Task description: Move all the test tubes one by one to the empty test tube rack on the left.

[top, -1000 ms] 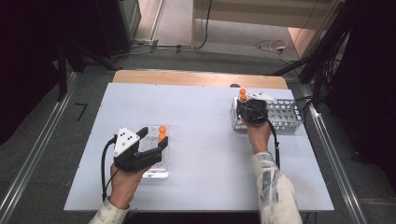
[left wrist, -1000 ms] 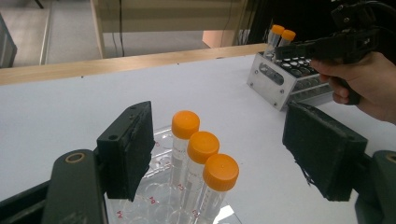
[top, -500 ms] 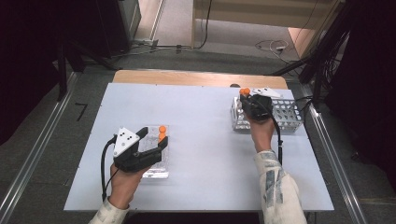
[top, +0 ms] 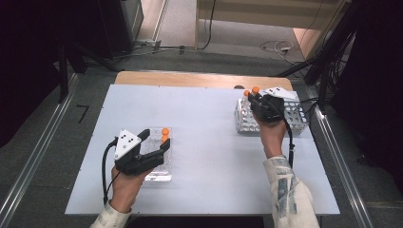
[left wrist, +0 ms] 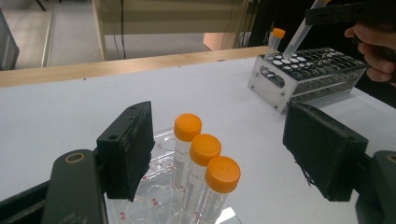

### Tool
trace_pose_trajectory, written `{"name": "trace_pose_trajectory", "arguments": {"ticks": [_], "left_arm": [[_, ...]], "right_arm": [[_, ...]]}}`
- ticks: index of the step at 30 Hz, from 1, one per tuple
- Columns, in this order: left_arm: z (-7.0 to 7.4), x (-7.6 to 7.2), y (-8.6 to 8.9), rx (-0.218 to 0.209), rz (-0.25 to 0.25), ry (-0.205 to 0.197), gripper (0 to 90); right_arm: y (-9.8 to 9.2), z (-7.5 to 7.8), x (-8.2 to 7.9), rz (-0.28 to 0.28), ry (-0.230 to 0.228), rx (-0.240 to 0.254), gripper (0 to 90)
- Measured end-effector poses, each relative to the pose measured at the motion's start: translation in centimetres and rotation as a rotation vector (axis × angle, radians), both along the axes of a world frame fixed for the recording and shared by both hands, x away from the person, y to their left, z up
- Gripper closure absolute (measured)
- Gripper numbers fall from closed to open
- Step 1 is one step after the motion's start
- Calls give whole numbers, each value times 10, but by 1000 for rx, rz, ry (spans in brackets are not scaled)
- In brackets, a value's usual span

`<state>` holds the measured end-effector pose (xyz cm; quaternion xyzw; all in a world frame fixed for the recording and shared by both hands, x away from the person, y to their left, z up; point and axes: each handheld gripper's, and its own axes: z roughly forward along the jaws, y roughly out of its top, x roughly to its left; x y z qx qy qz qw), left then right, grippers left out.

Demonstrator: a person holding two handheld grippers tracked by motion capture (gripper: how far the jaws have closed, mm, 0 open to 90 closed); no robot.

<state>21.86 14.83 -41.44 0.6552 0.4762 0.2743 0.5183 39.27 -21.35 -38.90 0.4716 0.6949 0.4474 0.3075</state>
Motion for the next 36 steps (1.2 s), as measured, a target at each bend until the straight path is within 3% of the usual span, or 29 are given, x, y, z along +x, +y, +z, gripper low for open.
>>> {"name": "trace_pose_trajectory", "arguments": {"ticks": [12, 36], "left_arm": [[0, 0, -1, 1, 2, -2, 236], [0, -1, -2, 2, -4, -3, 237]], "right_arm": [[8, 3, -29, 119, 14, 18, 718], [54, -24, -86, 377, 54, -10, 718]]}}
